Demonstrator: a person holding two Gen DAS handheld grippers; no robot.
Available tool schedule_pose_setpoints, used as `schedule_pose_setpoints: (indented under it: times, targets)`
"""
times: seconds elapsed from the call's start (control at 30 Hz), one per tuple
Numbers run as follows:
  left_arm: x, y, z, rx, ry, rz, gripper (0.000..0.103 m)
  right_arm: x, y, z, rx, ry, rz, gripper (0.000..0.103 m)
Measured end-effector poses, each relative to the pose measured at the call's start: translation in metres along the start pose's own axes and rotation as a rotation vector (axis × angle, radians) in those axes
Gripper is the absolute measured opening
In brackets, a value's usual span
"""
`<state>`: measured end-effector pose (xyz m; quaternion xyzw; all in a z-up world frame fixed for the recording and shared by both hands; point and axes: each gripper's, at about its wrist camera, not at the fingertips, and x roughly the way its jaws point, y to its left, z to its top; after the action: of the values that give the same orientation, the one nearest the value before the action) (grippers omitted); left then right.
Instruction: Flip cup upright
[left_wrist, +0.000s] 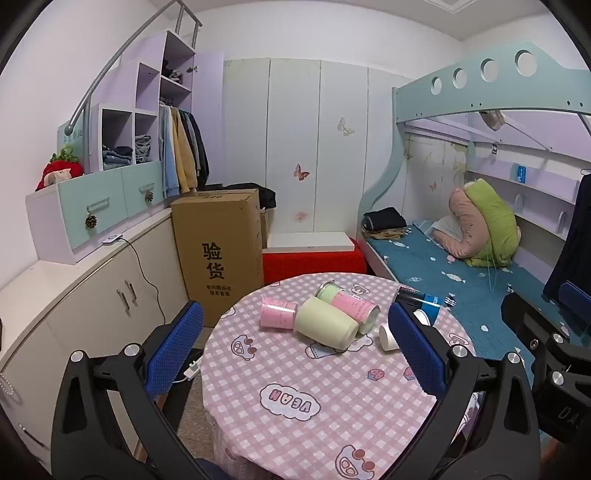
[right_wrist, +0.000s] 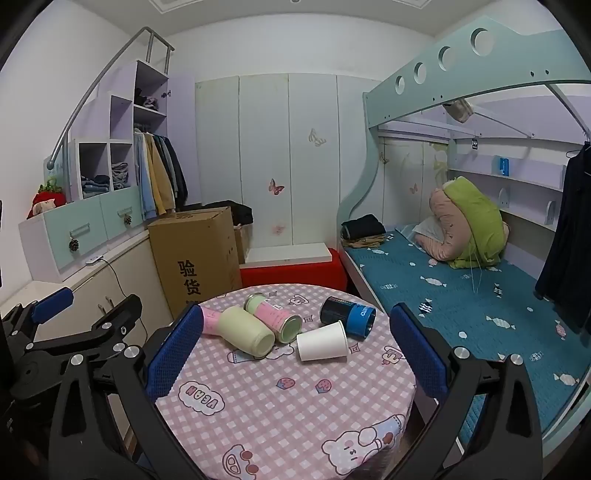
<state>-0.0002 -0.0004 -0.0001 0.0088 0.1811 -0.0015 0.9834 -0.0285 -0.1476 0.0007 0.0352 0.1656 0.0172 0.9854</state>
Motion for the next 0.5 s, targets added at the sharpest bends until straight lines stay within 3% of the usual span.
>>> schedule_pose_setpoints:
  times: [0.5]
  targets:
    - [-0.0028, 0.0001, 0.0029, -0.001, 0.004, -0.006, 0.100, -0.0020, -0.0008, 0.0001, 0.002, 0.001, 0.002, 0.097]
